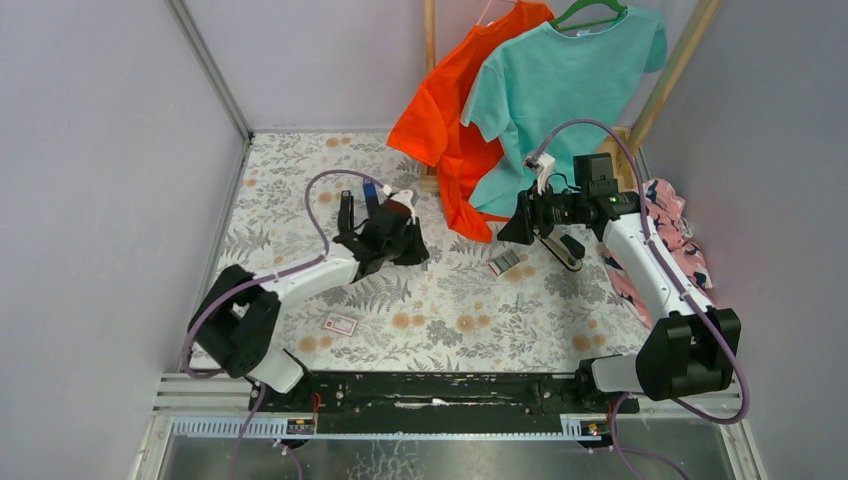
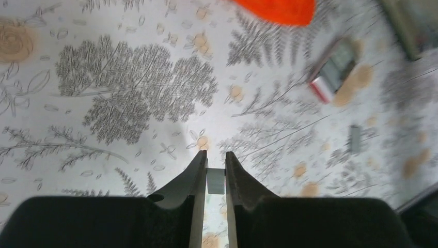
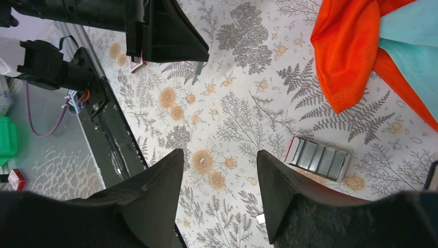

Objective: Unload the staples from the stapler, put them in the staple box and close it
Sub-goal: Pick up the staple from the center of the board, then place the staple in the staple box.

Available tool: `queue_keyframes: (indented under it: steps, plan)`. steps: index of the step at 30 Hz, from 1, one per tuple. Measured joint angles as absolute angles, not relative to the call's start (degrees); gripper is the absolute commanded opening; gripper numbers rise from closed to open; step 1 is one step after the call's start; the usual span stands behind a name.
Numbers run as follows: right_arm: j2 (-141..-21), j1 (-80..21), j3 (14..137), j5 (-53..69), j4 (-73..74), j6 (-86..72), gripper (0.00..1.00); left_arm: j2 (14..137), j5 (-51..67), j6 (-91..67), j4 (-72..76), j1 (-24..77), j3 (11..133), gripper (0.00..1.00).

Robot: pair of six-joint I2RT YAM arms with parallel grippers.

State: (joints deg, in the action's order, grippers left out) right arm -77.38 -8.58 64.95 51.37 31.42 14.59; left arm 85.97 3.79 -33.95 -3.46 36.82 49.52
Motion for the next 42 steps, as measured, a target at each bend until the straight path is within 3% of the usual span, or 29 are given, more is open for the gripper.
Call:
queue_keyframes:
  steps: [7,12,17,27,42]
  plan:
    - [-77.52,-8.58,63.7,44.23,30.13,14.83,0.57,93.73,-1.65,-30.37,-18.0,40.21,57.49,0.11]
    - [-80.58,-8.58,62.59,34.06,29.06,16.53,0.39,97.8,-2.87,-28.95,-22.35,41.28,60.73,0.1]
    - [-86.11,-8.64,62.59,26.06,28.8,18.22,0.3,98.85,-3.05,-28.38,-24.38,41.5,61.28,0.11]
    - [-92.97,-10.07,62.06,15.35,27.29,19.73,0.23,99.31,-2.81,-27.24,-24.97,41.54,62.67,0.11]
    - [-100.71,-13.54,62.0,9.43,24.08,20.18,0.21,99.59,1.48,-26.83,-23.83,41.54,62.83,0.11]
